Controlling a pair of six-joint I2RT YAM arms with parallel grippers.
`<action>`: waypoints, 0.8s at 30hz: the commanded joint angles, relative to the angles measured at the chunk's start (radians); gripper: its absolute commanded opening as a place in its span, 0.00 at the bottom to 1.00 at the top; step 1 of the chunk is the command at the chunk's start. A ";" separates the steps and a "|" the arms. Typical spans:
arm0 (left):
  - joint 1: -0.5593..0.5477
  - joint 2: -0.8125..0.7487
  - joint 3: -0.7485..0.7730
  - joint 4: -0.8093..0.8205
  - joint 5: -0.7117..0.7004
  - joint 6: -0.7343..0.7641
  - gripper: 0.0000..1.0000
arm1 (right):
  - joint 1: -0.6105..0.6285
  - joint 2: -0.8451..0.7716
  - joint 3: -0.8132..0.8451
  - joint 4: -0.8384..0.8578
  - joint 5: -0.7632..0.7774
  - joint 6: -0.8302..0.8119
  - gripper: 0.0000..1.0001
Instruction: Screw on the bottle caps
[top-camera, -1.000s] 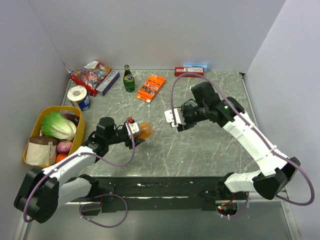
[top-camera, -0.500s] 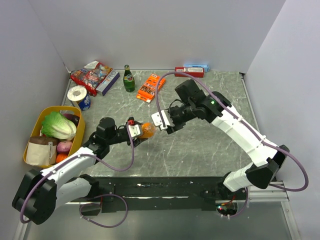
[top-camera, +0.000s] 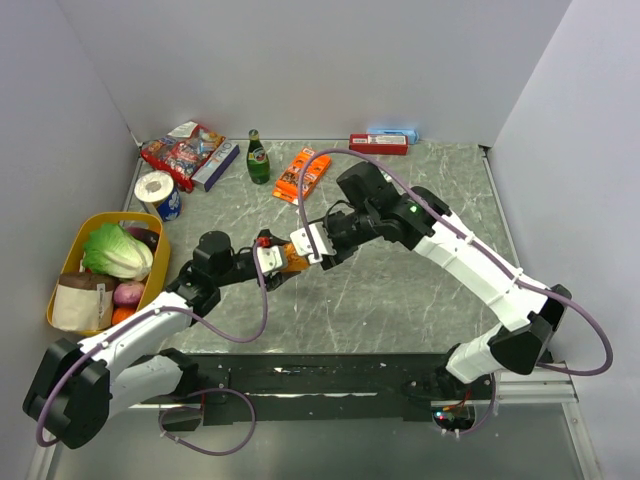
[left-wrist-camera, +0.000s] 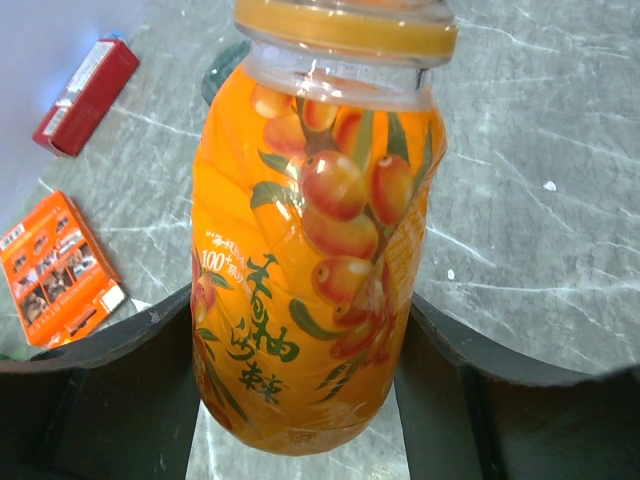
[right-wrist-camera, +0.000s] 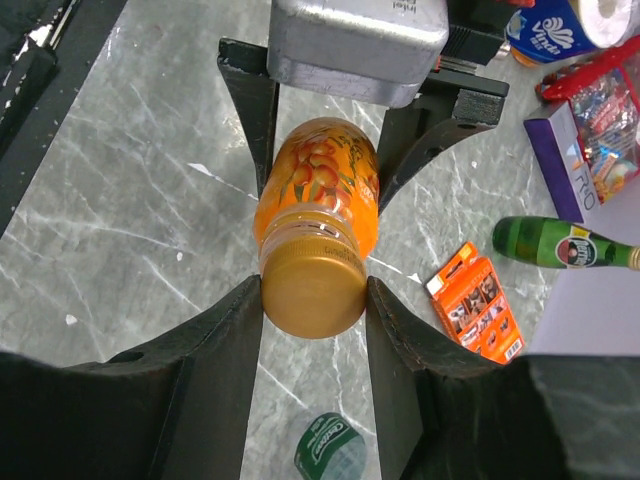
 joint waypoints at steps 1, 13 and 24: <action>-0.008 -0.018 0.042 0.041 0.030 0.004 0.01 | 0.016 0.010 0.010 0.045 0.017 0.015 0.39; -0.008 -0.017 0.014 0.168 -0.060 -0.098 0.01 | 0.011 0.077 0.088 -0.064 0.012 0.012 0.39; -0.008 -0.033 -0.015 0.252 -0.085 -0.115 0.01 | 0.002 0.128 0.138 -0.104 -0.006 0.073 0.39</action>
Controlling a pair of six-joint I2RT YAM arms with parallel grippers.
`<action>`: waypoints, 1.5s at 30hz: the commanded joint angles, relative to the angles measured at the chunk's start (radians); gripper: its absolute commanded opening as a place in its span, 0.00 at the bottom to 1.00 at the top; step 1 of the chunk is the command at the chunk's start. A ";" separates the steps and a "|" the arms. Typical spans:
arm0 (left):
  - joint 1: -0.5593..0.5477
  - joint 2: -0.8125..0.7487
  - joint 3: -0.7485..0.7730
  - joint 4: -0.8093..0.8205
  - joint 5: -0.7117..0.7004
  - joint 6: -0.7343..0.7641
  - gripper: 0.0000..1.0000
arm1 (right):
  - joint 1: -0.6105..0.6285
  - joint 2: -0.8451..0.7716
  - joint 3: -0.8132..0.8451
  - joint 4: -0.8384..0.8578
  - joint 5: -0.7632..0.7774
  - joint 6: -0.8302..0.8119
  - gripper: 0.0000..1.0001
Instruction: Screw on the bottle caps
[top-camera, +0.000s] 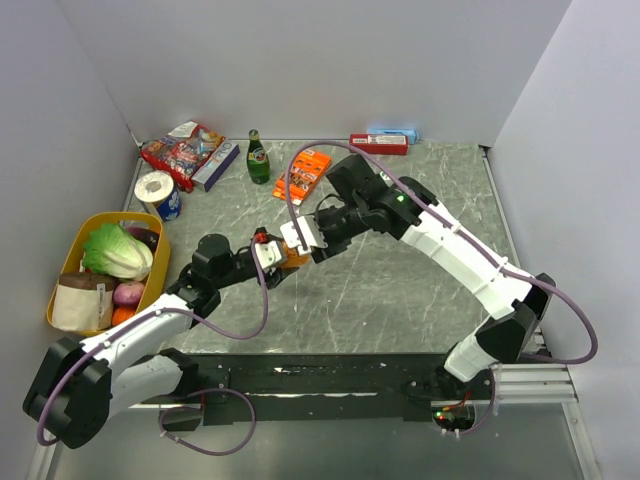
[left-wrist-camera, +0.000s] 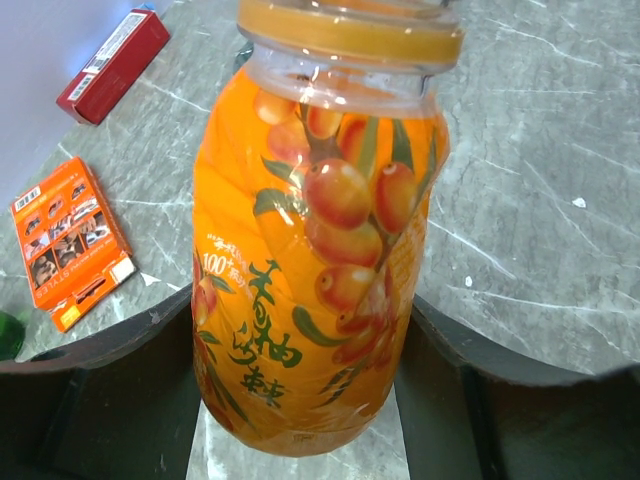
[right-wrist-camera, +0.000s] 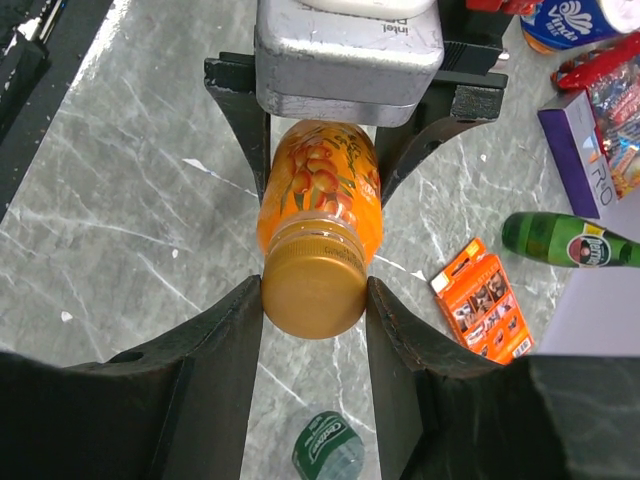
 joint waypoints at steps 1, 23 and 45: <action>-0.007 -0.031 0.018 0.203 0.003 -0.037 0.01 | -0.005 0.047 0.039 -0.041 -0.025 0.091 0.39; -0.109 0.016 0.054 0.283 -0.432 -0.139 0.01 | -0.061 0.430 0.521 -0.156 -0.020 0.818 0.32; -0.092 -0.022 -0.112 0.460 -0.268 -0.314 0.01 | -0.044 0.406 0.585 -0.215 0.105 0.768 0.48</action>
